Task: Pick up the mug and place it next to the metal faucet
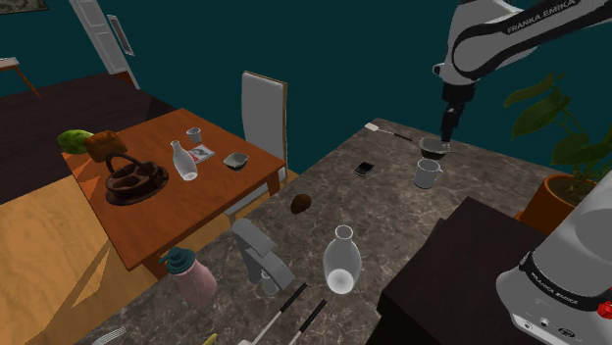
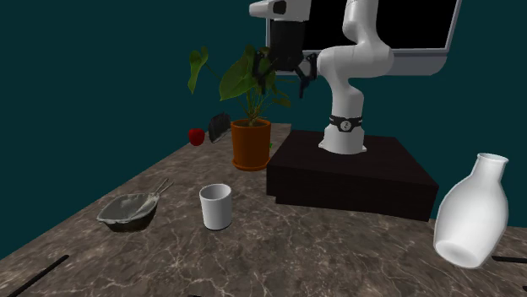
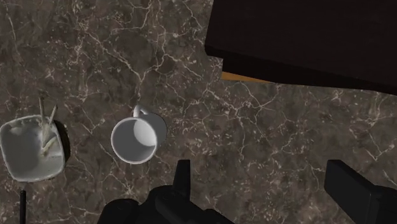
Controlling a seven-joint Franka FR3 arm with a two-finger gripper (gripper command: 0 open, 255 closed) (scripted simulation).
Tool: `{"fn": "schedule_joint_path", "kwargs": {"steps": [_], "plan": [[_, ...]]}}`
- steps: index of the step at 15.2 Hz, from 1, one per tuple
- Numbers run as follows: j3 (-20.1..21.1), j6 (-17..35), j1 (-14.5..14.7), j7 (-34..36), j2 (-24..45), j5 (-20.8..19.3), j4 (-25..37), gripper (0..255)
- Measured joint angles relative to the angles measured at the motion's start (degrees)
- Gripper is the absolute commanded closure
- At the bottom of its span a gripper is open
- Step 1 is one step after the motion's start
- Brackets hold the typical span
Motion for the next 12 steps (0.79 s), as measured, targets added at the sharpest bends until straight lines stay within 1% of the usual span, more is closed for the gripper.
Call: {"fn": "schedule_joint_path", "kwargs": {"steps": [4,6,9,11,12], "plan": [[-4.2,6.6,-0.7,-5.5,9.0,1.4,2.6,0],[-5.8,9.6,-0.8,-8.3,13.7,3.1,4.2,0],[-7.5,13.4,-1.1,-13.1,21.0,6.8,7.3,0],[-8.4,15.4,-2.0,-16.8,25.3,9.5,9.3,0],[-8.5,16.0,-2.6,-18.9,28.3,11.4,11.2,0]]}}
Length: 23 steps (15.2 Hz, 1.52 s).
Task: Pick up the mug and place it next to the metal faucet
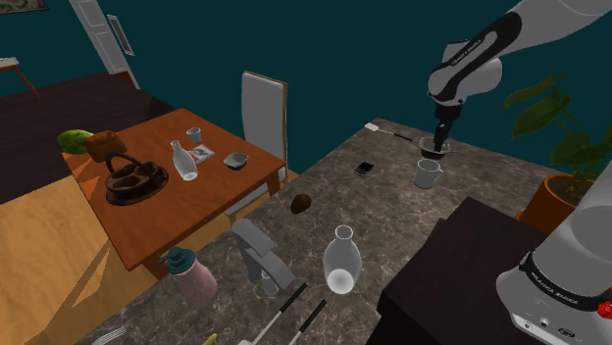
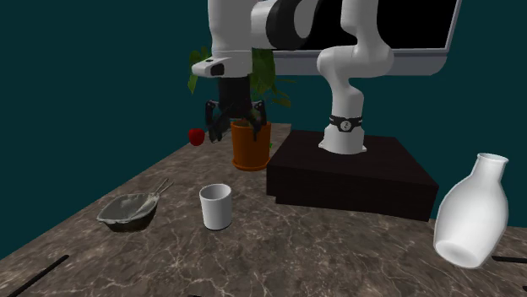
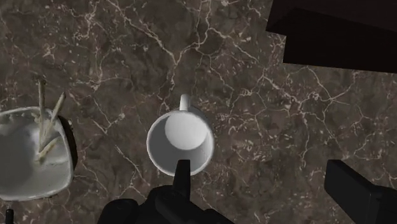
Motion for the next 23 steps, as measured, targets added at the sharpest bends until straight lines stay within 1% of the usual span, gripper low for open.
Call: {"fn": "schedule_joint_path", "kwargs": {"steps": [3,5,7,9,11,13,19,23], "plan": [[0.6,2.6,-1.9,-5.0,7.2,4.8,3.5,0],[1.4,3.7,-4.0,-8.6,12.1,8.0,6.8,0],[2.8,4.0,-6.2,-11.4,17.6,10.9,11.3,0],[4.1,4.7,-8.5,-14.0,22.2,13.1,14.6,0],[5.2,4.4,-10.4,-15.7,26.4,14.7,18.7,0],[6.3,4.3,-12.0,-16.9,30.4,15.9,22.4,0],[7.7,6.9,-13.4,-18.1,34.5,17.3,23.7,0],[8.0,7.7,-13.7,-18.3,35.5,17.6,23.9,0]]}}
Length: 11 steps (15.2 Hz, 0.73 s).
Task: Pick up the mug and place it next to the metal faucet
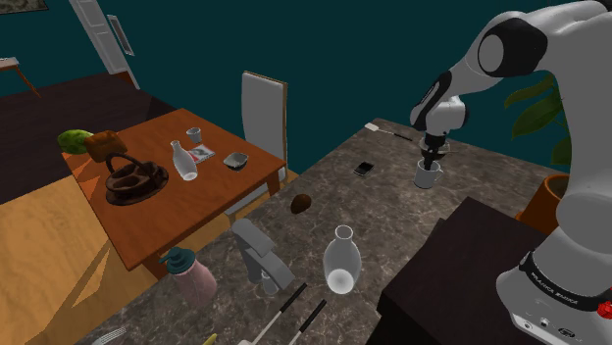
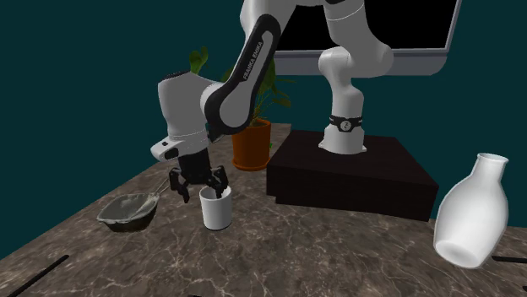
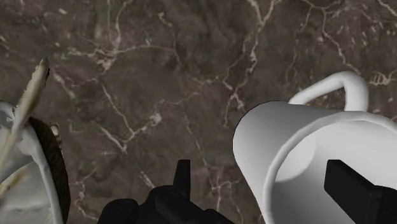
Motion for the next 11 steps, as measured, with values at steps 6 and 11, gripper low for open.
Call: {"fn": "schedule_joint_path", "kwargs": {"steps": [6,11], "plan": [[0.0,0.1,0.0,0.0,0.1,0.0,0.0,255],[0.0,0.1,0.0,0.0,0.1,0.0,0.0,255]]}}
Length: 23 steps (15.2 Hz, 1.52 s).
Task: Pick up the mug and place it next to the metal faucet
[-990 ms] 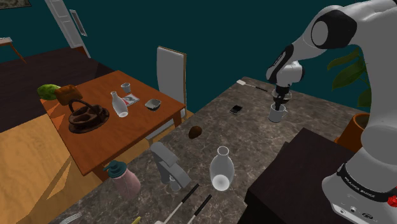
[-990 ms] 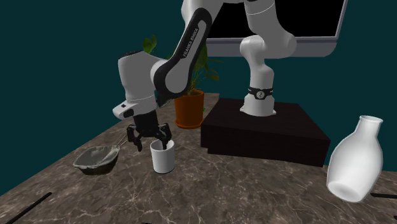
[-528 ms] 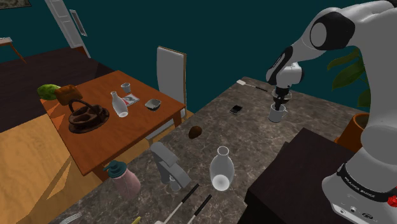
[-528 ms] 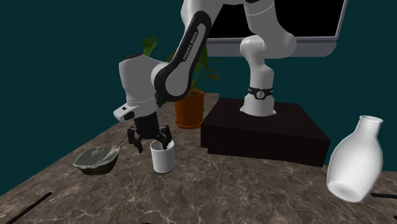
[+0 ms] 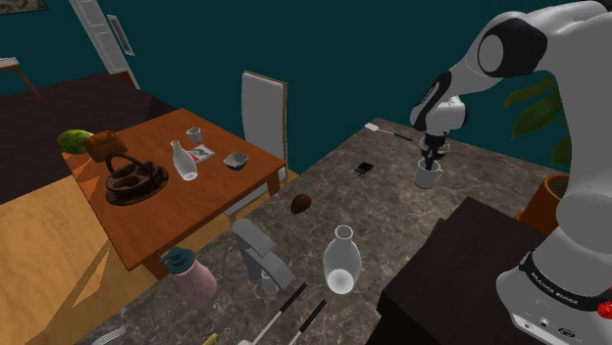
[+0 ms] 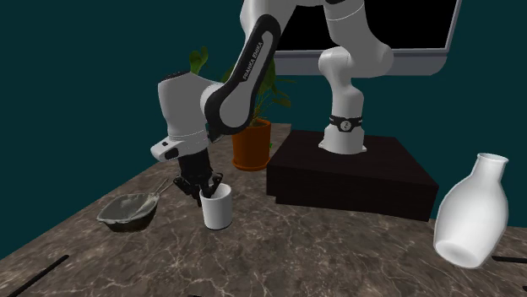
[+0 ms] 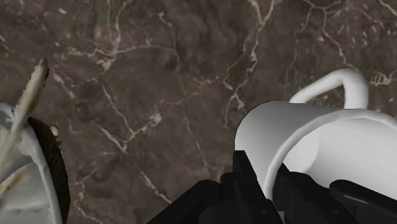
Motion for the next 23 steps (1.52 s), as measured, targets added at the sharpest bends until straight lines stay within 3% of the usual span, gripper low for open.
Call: {"fn": "schedule_joint_path", "kwargs": {"steps": [6,23], "plan": [[-0.2,-0.6,0.1,0.0,-0.7,-0.2,-0.1,255],[-3.6,-8.6,2.8,2.2,-11.6,-4.0,-2.8,255]]}}
